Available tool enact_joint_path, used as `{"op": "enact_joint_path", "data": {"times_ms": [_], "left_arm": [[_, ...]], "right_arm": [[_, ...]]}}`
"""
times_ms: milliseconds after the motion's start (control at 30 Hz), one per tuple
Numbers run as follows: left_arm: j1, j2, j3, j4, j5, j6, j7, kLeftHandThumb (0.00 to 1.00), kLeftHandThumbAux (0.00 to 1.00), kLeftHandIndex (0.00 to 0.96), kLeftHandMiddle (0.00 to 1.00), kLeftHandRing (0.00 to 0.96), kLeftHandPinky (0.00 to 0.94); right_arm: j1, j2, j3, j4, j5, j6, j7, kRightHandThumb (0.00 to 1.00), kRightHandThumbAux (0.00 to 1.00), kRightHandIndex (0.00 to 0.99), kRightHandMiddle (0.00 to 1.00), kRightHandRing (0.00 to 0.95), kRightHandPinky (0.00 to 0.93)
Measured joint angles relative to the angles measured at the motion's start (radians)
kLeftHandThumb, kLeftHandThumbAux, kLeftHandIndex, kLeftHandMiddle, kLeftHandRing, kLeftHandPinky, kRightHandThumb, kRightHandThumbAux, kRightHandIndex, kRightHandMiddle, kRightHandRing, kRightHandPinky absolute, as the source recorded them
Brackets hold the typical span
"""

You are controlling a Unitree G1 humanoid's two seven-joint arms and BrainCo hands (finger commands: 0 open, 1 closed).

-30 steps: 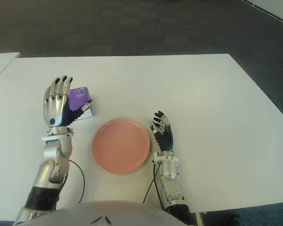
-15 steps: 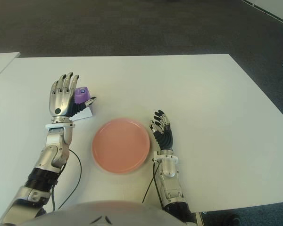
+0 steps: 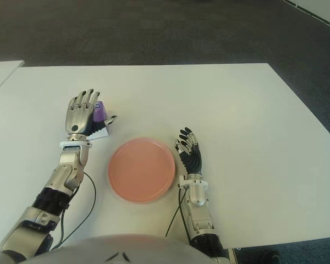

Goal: Put the tissue paper into the plate.

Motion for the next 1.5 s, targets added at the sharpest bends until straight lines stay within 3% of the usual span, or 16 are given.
{"op": "enact_joint_path", "data": {"times_ms": [400,1000,1500], "left_arm": [[-0.020,0.026,-0.028,0.060,-0.030,-0.001,0.043,0.208,0.247,0.004,0.000,0.000,0.000],[-0.018,0.058,-0.061,0.064,-0.052,0.012,0.045,0.209,0.220,0.000,0.000,0.000,0.000],[-0.004,0.092,-0.065,0.070,-0.080,-0.009,0.050,0.264,0.245,0.002,0.000,0.000,0.000]], "right_arm": [[-0.003,0.000,-0.001,0.013,0.000,-0.029,0.000,0.339,0.673,0.129,0.228,0.227,0.246],[-0.018,0.001,-0.006,0.041,-0.001,-0.064,-0.011,0.358,0.617,0.143,0.218,0.217,0.228],[-0.036,0.002,-0.008,0.061,-0.002,-0.072,-0.029,0.362,0.616,0.155,0.230,0.238,0.259]]}}
